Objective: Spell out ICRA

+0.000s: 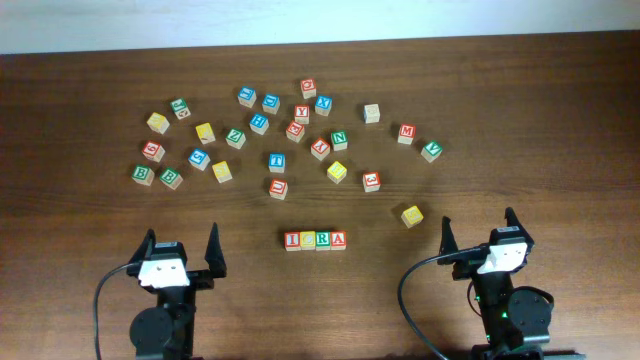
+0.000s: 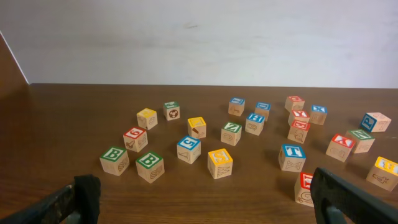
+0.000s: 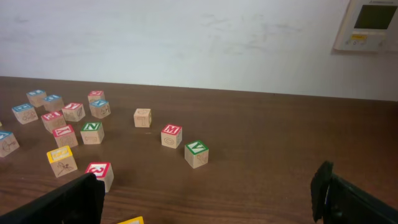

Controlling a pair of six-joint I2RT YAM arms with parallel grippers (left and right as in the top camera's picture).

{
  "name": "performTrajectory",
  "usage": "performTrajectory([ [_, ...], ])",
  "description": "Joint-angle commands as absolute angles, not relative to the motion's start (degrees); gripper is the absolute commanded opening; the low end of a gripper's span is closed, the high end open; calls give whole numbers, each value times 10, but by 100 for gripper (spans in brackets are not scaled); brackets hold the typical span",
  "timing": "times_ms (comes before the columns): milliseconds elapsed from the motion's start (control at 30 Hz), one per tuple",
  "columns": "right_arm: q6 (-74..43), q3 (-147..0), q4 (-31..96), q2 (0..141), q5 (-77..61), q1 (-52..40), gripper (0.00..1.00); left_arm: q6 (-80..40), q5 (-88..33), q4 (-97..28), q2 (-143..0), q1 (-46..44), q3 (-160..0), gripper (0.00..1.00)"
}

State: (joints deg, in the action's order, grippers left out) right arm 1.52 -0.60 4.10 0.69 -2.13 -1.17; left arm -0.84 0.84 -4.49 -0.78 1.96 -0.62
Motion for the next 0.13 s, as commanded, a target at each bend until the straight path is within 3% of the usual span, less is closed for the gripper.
performTrajectory([
  [0,15,-3,45,2,-12,-15,98,3,4,-48,-3,23,-5,99],
  [100,15,-3,45,2,-12,-15,98,3,4,-48,-3,23,-5,99],
])
